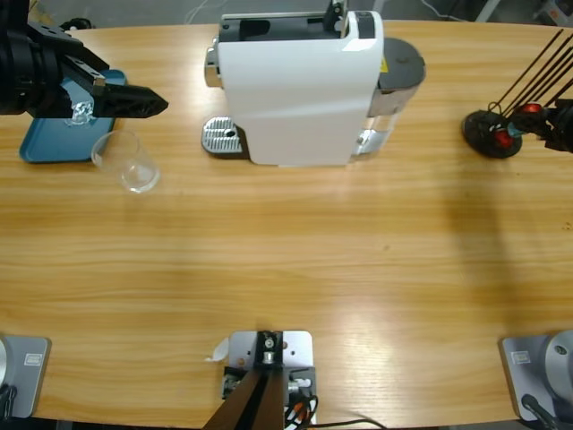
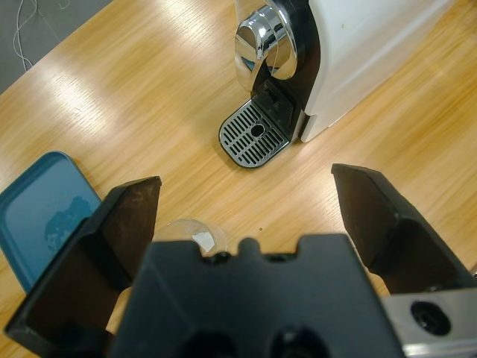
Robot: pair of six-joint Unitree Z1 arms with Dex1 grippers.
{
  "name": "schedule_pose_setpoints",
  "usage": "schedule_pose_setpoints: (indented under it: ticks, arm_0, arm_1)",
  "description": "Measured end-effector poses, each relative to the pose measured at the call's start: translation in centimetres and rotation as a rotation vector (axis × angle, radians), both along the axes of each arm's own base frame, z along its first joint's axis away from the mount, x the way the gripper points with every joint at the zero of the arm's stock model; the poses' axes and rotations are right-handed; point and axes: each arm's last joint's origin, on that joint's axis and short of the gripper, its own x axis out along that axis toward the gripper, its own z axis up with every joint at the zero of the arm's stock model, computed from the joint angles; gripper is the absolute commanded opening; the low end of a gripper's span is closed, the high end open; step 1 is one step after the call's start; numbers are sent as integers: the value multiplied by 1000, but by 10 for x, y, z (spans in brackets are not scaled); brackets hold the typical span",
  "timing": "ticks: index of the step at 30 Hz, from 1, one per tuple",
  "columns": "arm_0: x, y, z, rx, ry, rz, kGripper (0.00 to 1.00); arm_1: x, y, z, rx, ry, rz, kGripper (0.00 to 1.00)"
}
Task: Pour coffee
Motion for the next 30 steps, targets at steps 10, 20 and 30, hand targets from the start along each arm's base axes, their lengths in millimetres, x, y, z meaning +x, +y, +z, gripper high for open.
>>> schedule_pose_setpoints:
  ticks: [10, 20, 30]
  arm_0:
    - [0, 0, 0, 0, 0, 0, 991]
    - [0, 0, 0, 0, 0, 0, 991]
    - [0, 0, 0, 0, 0, 0, 991]
  arm_1:
    - [1, 0, 1, 3, -30, 0, 218]
    - [-1, 1, -2, 18, -33, 19, 0]
    - [-3, 0, -4, 24, -53, 25, 0]
